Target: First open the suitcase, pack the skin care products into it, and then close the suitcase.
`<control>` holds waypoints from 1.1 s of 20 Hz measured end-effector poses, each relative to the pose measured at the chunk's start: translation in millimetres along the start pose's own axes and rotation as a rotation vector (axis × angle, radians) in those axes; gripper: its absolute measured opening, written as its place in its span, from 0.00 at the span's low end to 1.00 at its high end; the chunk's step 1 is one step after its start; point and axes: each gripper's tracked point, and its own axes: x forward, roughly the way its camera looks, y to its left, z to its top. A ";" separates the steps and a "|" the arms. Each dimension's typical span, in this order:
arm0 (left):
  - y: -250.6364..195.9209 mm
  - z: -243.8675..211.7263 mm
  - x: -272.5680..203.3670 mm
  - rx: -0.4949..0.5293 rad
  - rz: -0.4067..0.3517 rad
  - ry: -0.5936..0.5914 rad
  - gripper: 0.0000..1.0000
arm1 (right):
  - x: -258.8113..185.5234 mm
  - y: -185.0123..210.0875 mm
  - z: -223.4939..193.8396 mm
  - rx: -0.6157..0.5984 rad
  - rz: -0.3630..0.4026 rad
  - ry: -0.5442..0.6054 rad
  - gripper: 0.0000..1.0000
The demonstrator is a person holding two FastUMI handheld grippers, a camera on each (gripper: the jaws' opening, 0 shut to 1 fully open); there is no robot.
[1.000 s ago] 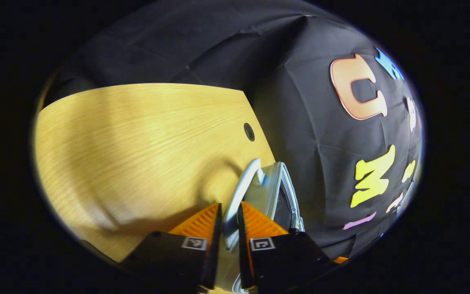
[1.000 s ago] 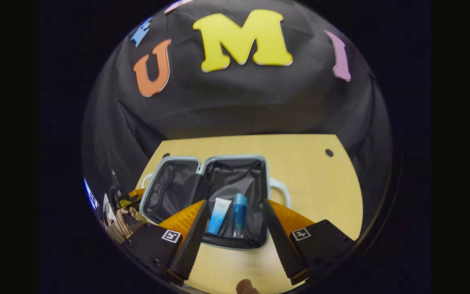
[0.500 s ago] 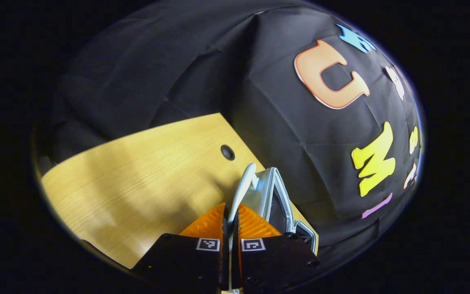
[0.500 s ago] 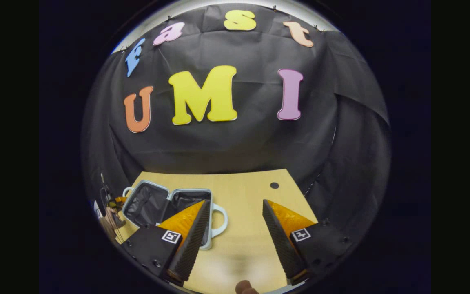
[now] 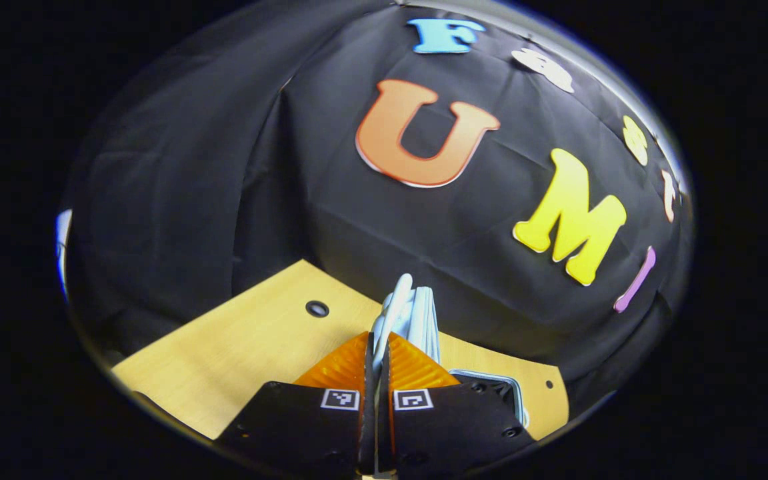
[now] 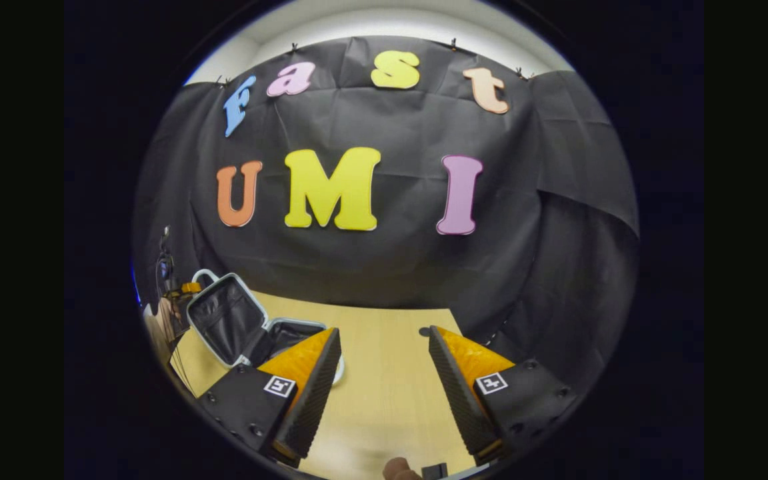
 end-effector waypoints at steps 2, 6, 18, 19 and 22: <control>-30.2 4.5 -12.0 0.083 0.009 -0.033 0.05 | -2.7 -3.8 0.3 -0.002 0.034 -0.008 0.78; -91.0 -0.1 -29.1 0.236 0.016 -0.065 0.05 | -8.3 -14.0 -1.4 -0.003 0.068 -0.022 0.80; -215.6 -59.9 -40.7 0.387 -0.014 -0.054 0.05 | -27.5 -38.0 -19.2 0.014 0.155 -0.003 0.79; -225.1 -68.9 -40.6 0.400 -0.022 -0.048 0.05 | -27.6 -42.2 -21.8 0.017 0.154 0.003 0.80; -254.8 -99.0 -37.8 0.442 -0.044 -0.008 0.05 | -26.2 -50.2 -24.1 0.010 0.147 0.002 0.80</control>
